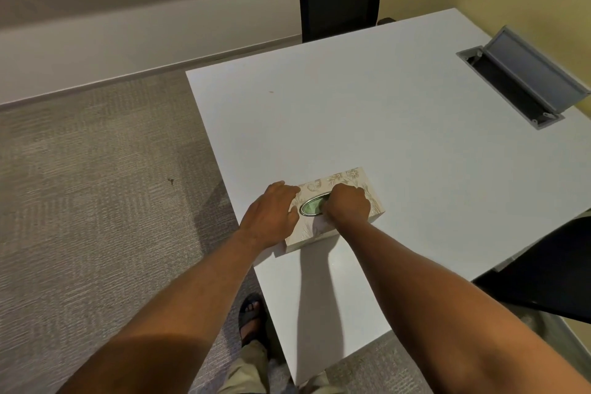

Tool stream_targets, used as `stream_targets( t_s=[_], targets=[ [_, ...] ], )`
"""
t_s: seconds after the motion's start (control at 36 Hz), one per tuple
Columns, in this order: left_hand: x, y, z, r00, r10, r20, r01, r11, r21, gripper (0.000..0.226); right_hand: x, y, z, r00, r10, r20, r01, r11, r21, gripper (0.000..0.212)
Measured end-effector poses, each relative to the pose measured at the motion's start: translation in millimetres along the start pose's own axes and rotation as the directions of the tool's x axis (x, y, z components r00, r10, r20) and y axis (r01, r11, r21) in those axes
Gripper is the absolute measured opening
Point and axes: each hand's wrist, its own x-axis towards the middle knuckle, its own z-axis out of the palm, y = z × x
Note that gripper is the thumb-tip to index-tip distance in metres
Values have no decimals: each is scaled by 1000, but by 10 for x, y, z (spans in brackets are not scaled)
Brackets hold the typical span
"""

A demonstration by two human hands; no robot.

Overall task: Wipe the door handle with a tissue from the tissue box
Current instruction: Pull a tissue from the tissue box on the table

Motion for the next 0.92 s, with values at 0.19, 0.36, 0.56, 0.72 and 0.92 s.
stream_targets(
  t_s=[0.19,0.36,0.56,0.72,0.92],
  targets=[
    [37,31,84,988,21,152,-42,989,139,104,36,12,-91,1000,5,22,-5,1000,5,23],
    [61,-6,205,973,-50,225,6,981,192,128,56,-46,-68,999,-46,9,47,996,-77,20],
    [63,-21,248,976,-38,216,4,988,156,129,73,-101,-50,998,-64,26,66,993,-97,17],
    [66,-27,247,976,-39,215,3,986,166,129,58,-166,-32,998,-30,50,34,997,-66,15],
    [58,-29,252,980,-24,199,-11,985,170,128,25,-148,24,999,-21,33,23,998,-50,23]
  ],
)
